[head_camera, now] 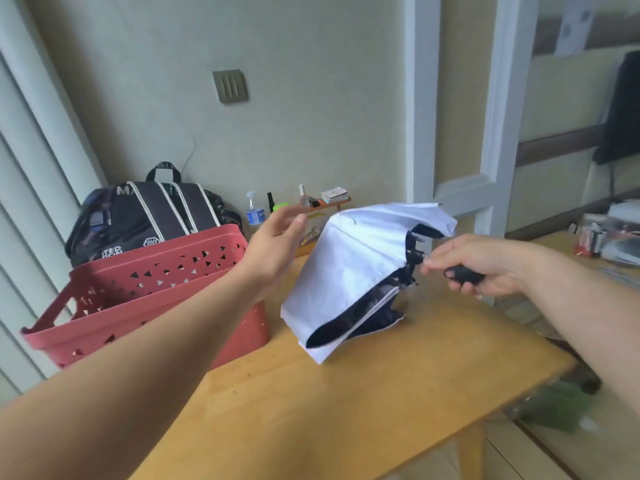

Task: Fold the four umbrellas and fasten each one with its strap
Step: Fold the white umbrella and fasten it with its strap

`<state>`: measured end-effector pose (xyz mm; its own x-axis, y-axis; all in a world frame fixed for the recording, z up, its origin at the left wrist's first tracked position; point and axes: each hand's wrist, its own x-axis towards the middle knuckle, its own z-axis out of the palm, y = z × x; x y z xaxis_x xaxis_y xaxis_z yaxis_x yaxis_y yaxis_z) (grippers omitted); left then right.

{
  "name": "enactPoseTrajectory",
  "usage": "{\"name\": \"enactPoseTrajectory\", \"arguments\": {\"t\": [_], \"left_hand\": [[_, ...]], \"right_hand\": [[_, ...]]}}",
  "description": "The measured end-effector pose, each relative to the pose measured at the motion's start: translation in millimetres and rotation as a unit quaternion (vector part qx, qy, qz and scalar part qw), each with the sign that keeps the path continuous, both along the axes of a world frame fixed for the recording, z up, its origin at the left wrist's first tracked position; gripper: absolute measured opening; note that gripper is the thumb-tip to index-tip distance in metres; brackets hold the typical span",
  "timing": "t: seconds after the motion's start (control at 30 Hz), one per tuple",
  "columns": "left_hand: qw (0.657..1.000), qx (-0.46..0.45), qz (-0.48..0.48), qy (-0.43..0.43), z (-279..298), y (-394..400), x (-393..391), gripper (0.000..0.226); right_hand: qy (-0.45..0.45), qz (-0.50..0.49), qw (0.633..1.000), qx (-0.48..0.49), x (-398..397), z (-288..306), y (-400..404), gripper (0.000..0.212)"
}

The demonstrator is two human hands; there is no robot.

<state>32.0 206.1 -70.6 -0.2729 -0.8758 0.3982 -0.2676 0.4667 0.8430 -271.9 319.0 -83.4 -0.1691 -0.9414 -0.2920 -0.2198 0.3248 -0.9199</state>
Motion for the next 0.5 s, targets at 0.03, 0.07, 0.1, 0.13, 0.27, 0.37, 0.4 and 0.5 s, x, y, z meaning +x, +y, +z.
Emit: {"name": "enactPoseTrajectory", "arguments": {"t": [0.03,0.07,0.1,0.13,0.27,0.37,0.4,0.5], "left_hand": [[0.999,0.045,0.012,0.006,-4.8,-4.1,7.3,0.031],[0.995,0.098,0.002,0.007,-8.7,-6.1,12.4,0.039],[0.988,0.152,-0.025,0.004,-13.0,-8.1,16.7,0.047],[0.978,0.195,-0.068,0.0,-16.5,-8.0,19.9,0.052],[0.895,0.361,-0.238,0.108,-22.0,1.1,18.9,0.075],[0.864,0.397,-0.28,0.133,-19.2,6.8,11.6,0.091],[0.873,0.384,-0.273,0.125,-15.0,10.9,8.4,0.086],[0.912,0.338,-0.175,0.15,-2.3,11.3,-7.0,0.027]], "right_hand": [[-0.022,-0.011,1.0,-0.003,-3.3,6.4,-1.0,0.02],[-0.049,-0.018,0.999,-0.001,-6.0,12.6,-2.3,0.023],[-0.084,-0.023,0.996,0.005,-8.5,18.2,-4.0,0.025],[-0.124,-0.026,0.992,0.013,-10.3,22.2,-5.3,0.025],[-0.268,-0.025,0.962,0.033,-14.9,21.2,-12.2,0.02],[-0.284,-0.016,0.958,0.033,-12.3,12.2,-16.8,0.013],[-0.271,-0.014,0.962,0.035,-10.7,9.9,-17.5,0.014],[-0.221,-0.021,0.975,0.031,-6.1,5.2,-19.9,0.012]]}}
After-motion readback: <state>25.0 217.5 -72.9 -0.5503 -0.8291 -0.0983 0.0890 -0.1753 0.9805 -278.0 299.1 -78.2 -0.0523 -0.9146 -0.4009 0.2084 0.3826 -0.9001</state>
